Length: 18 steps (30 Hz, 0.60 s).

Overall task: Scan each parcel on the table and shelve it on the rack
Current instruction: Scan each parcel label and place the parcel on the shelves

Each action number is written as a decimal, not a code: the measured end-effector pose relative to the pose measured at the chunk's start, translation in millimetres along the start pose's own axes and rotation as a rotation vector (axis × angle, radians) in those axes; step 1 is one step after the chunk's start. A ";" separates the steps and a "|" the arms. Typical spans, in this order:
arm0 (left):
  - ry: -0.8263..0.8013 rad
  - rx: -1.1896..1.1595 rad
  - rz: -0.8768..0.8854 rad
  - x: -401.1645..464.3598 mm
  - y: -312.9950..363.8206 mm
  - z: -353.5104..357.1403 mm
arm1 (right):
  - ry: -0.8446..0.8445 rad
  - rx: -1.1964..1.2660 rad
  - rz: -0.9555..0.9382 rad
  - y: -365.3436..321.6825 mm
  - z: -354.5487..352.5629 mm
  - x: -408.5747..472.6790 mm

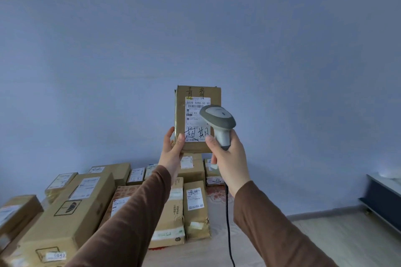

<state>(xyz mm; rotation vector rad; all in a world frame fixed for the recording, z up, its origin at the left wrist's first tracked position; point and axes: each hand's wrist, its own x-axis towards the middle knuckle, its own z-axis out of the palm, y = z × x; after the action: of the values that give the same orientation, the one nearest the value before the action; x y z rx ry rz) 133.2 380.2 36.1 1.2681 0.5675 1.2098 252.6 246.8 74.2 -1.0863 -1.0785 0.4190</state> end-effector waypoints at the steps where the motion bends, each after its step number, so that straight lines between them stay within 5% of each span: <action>1: 0.002 0.001 -0.002 0.0 -1.8 0.6 | 0.006 -0.016 0.000 -1.7 4.0 -2.7; 18: 0.049 0.027 -0.013 -7.5 -12.9 -0.1 | 0.001 0.022 0.047 -3.0 21.7 -13.9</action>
<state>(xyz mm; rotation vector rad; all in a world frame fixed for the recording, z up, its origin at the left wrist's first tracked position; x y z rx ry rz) 135.3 375.5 22.2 1.2580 0.6290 1.2292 226.8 246.1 71.1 -1.0945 -1.0466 0.4665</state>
